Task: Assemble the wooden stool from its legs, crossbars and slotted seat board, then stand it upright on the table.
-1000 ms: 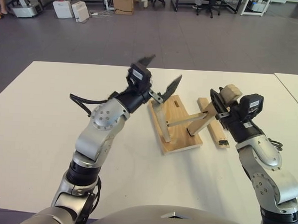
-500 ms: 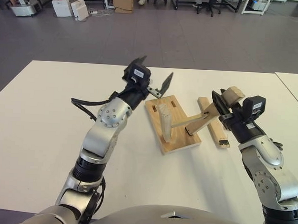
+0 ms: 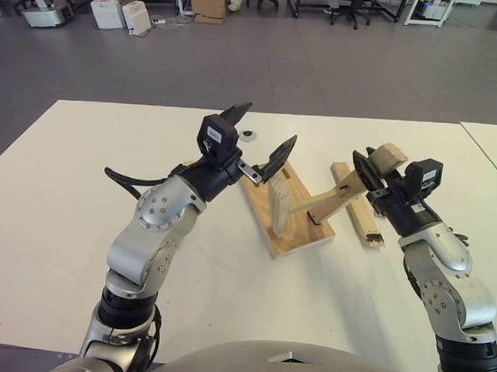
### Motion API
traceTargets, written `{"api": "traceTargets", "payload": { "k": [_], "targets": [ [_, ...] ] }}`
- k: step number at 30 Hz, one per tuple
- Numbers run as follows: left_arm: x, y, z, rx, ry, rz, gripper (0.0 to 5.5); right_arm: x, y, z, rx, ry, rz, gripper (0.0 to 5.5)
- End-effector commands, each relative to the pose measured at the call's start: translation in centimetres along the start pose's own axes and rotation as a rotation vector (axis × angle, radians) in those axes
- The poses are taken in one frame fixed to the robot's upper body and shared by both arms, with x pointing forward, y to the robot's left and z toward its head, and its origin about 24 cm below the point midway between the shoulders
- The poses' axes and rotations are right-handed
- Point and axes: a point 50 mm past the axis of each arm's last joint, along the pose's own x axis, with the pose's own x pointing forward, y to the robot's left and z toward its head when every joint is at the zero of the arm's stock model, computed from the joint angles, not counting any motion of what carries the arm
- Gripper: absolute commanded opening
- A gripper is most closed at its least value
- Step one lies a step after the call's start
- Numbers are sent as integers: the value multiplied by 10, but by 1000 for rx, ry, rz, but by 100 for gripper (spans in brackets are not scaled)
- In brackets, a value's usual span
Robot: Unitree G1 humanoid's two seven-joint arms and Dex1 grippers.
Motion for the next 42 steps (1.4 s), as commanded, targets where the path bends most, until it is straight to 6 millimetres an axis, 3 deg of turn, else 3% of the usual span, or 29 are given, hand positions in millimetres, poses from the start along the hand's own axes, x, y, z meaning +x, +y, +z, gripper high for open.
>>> {"api": "traceTargets", "payload": {
  "k": [1, 10, 13, 15, 17, 21, 24, 26, 27, 29, 31, 33, 35, 37, 42],
  "targets": [
    [-1, -9, -26, -16, 132, -28, 507, -5, 1, -18, -39, 142, 24, 154],
    [-2, 33, 0, -16, 7, 178, 507, 0, -2, 17, 138, -17, 128, 352],
    [-10, 35, 5, -11, 10, 188, 507, -1, -14, 21, 149, -16, 122, 410],
    [-8, 27, 14, -22, -24, 170, 507, 4, -19, 34, 172, -68, 134, 410],
    [-2, 19, 20, -26, -47, 144, 507, 11, -23, 53, 198, -136, 171, 410],
    [20, 14, 48, -12, -150, 70, 507, 40, -26, 117, 248, -304, 303, 410],
    [35, 12, 71, -8, -218, 9, 507, 75, -27, 143, 256, -261, 347, 410],
    [35, 6, 65, -21, -187, -10, 507, 91, -28, 125, 257, -92, 348, 410],
    [33, 1, 58, -39, -160, -18, 507, 90, -29, 102, 230, 24, 338, 410],
    [26, -11, 31, -68, -66, -35, 507, 73, -32, 40, 197, 267, 319, 410],
    [18, -25, -1, -86, 34, -64, 507, 56, -30, 2, 210, 366, 305, 410],
    [9, -28, -34, -93, 137, -47, 507, 56, -25, 1, 208, 321, 313, 410],
    [4, -22, -44, -65, 154, -26, 507, 64, -21, 15, 195, 236, 318, 410],
    [5, -16, -38, -38, 113, -16, 507, 68, -21, 26, 194, 171, 312, 410],
    [15, 3, 3, 17, -49, -7, 507, 70, -20, 77, 255, -74, 351, 410]
  ]
}}
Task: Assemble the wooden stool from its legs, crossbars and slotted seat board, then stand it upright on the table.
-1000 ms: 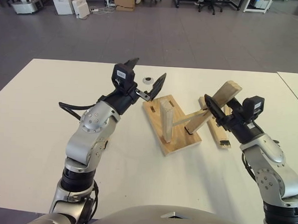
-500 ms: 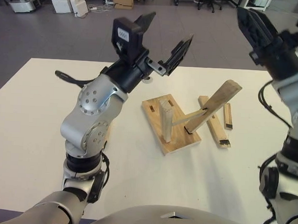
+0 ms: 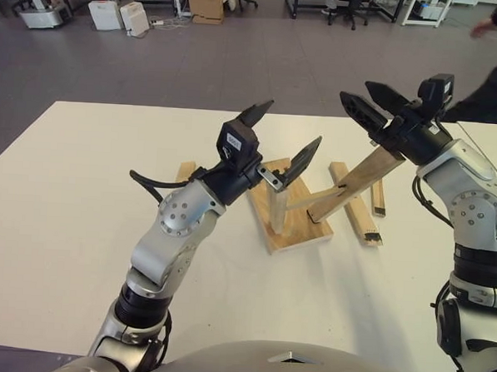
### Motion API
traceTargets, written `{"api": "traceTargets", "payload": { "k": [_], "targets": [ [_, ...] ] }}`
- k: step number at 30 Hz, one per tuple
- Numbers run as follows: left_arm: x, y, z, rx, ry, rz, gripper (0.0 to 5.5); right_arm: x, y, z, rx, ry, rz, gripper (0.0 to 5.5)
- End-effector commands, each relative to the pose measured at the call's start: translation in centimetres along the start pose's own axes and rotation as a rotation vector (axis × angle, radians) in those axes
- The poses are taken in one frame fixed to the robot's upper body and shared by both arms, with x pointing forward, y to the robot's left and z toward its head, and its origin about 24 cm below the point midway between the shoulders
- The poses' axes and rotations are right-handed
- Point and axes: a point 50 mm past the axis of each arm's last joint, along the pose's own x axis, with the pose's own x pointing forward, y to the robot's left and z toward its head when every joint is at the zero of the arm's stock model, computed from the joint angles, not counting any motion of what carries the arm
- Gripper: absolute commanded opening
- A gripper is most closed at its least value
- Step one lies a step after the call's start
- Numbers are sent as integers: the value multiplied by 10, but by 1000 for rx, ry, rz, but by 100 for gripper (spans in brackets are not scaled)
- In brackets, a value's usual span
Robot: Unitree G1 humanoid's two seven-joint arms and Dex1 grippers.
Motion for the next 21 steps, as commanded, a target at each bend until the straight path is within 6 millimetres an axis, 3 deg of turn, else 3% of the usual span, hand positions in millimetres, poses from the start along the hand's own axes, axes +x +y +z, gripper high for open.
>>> {"api": "traceTargets", "payload": {
  "k": [1, 4, 6, 7, 9, 12, 14, 16, 17, 19, 21],
  "targets": [
    [7, 16, 20, 11, -17, 13, 507, 1, 1, 25, 94, -118, 23, 410],
    [17, 17, 65, -40, -172, -28, 507, 1, -1, 72, 85, -254, 50, 410],
    [16, 19, 86, -33, -221, -60, 507, -3, -3, 91, 66, -288, 54, 410],
    [15, 22, 94, -16, -227, -66, 507, -5, -3, 94, 51, -278, 54, 410],
    [9, 28, 96, 7, -200, -63, 507, -8, -3, 79, 51, -208, 39, 410],
    [2, 38, 67, -37, -89, -20, 507, -18, -7, 30, 95, -56, -14, 410],
    [-1, 31, 11, -48, 99, -23, 507, -29, -9, -24, 140, 90, -70, 410],
    [-10, 12, -35, -34, 231, -68, 507, -36, -8, -56, 159, 155, -100, 410],
    [-14, 4, -49, -28, 263, -88, 507, -36, -8, -60, 156, 154, -106, 410],
    [-23, -1, -61, -8, 282, -97, 507, -29, -6, -50, 148, 83, -89, 410],
    [-22, 14, -49, 18, 230, -50, 507, -23, -2, -30, 146, -6, -58, 410]
  ]
}}
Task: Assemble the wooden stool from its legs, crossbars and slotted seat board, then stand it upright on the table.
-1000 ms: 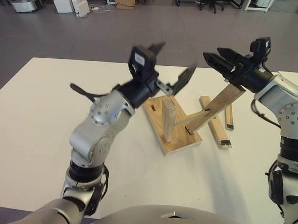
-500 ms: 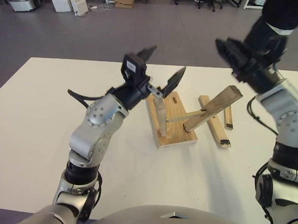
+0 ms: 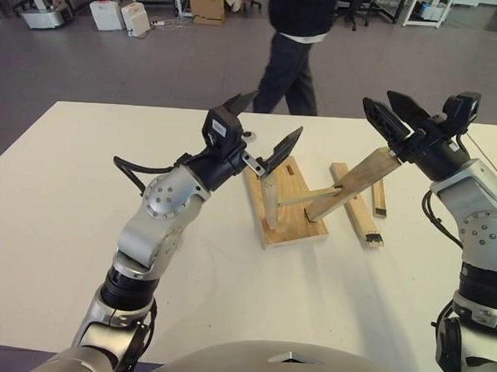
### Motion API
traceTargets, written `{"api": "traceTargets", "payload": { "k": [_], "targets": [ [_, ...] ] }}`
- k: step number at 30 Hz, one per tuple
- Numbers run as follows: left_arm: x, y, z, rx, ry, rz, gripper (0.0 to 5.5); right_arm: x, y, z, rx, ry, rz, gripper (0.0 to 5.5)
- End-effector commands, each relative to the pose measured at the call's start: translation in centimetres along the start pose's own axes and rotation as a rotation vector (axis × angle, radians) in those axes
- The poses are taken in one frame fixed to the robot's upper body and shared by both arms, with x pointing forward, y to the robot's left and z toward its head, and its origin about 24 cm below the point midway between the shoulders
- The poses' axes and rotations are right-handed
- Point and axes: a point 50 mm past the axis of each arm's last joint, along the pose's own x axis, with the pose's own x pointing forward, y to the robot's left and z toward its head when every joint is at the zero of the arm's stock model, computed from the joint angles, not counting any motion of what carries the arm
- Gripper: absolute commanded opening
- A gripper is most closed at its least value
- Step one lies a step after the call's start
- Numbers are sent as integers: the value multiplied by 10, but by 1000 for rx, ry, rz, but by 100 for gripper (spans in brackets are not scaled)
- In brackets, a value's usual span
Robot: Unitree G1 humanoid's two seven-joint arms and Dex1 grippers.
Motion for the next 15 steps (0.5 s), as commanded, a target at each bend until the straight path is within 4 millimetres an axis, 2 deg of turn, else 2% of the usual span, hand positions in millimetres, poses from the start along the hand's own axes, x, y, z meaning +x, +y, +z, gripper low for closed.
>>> {"api": "traceTargets", "payload": {
  "k": [1, 4, 7, 8, 10, 13, 15],
  "targets": [
    [-15, 4, -33, -33, 191, -7, 507, 4, 10, -13, 115, 25, 45, 410],
    [-8, 25, 0, -21, 66, 54, 507, 4, 13, 12, 156, -77, 96, 410],
    [-6, 42, 42, -54, -94, 103, 507, -3, -20, 30, 156, -151, -66, 410],
    [-7, 47, 53, -64, -132, 115, 507, -5, -29, 30, 148, -145, -122, 410],
    [-14, 55, 68, -78, -165, 142, 507, -12, -36, 11, 70, -25, -193, 410],
    [-27, 54, 61, -67, -74, 195, 507, -26, -17, -13, 64, 46, -220, 410],
    [-39, 42, 41, -78, 36, 273, 507, -36, -2, -19, 84, 24, -287, 410]
  ]
}}
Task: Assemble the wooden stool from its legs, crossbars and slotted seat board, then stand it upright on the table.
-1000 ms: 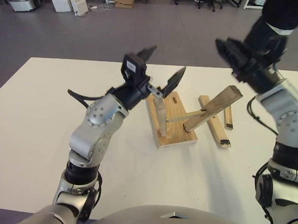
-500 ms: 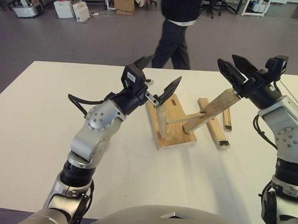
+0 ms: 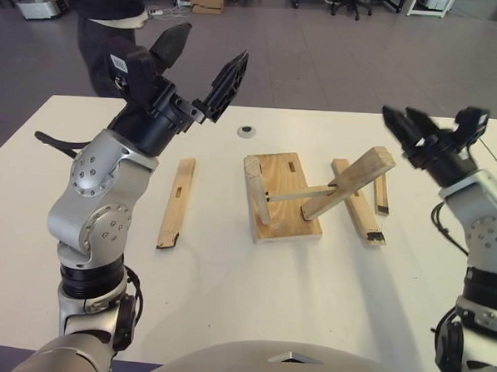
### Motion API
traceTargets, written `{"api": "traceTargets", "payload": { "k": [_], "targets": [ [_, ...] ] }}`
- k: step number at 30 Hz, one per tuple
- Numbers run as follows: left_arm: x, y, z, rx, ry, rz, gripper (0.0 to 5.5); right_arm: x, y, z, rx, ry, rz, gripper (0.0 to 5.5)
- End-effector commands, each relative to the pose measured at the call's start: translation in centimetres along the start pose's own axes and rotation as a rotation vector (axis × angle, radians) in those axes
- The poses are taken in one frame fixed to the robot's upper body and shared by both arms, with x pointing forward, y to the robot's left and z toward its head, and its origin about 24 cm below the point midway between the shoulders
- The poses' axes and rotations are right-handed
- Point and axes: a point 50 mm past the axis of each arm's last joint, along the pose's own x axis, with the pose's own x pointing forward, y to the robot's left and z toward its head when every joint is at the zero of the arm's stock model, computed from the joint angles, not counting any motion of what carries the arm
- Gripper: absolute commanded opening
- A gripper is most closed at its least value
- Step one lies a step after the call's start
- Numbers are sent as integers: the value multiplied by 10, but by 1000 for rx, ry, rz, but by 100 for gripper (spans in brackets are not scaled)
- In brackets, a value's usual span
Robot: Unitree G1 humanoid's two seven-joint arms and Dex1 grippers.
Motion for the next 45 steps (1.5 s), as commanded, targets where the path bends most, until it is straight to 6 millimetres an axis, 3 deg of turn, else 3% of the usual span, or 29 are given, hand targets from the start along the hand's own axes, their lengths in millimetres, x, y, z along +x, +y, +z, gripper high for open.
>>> {"api": "traceTargets", "payload": {
  "k": [1, 3, 6, 10, 15, 17, 20, 23, 26, 28, 30, 32, 34, 37, 39, 41, 45],
  "targets": [
    [-25, -13, -30, -5, 178, 143, 507, -19, 20, -7, 21, -35, -96, 410],
    [-34, -25, -40, -23, 222, 234, 507, -24, 29, -5, 17, -56, -145, 410],
    [-24, -43, -33, -8, 181, 233, 507, -23, 46, -4, -11, -62, -155, 410],
    [-15, -52, -27, -14, 142, 228, 507, -21, 60, -9, -41, -25, -112, 410],
    [-26, -60, -56, -45, 261, 210, 507, -20, 61, -14, -55, -5, -98, 410],
    [-28, -60, -58, -37, 265, 199, 507, -20, 61, -14, -60, -8, -92, 410],
    [-18, -53, -31, -6, 132, 176, 507, -22, 70, -14, -53, 2, 5, 410],
    [-3, -37, 28, 18, -134, 146, 507, -23, 95, -25, -35, 107, 277, 410],
    [-1, -17, 75, 32, -290, 113, 507, -7, 122, -33, -28, 165, 497, 410],
    [-7, 1, 88, 32, -291, 119, 507, 1, 135, -32, -19, 158, 582, 410],
    [-22, 24, 74, 58, -165, 195, 507, 17, 126, -22, -37, 95, 519, 410],
    [-40, 38, 47, 117, 35, 239, 507, 31, 97, -18, -121, 105, 374, 410],
    [-62, 42, 14, 171, 274, 206, 507, 44, 55, -29, -254, 207, 178, 410],
    [-100, 35, -37, 295, 706, -2, 507, 70, 0, -66, -464, 430, 29, 410],
    [-118, 36, -59, 373, 937, -111, 507, 94, -12, -92, -663, 558, 53, 410],
    [-119, 29, -73, 394, 1015, -213, 507, 105, -13, -109, -815, 655, 105, 410],
    [-113, -1, -101, 412, 1070, -466, 507, 101, -18, -134, -1005, 818, 186, 410]
  ]
}}
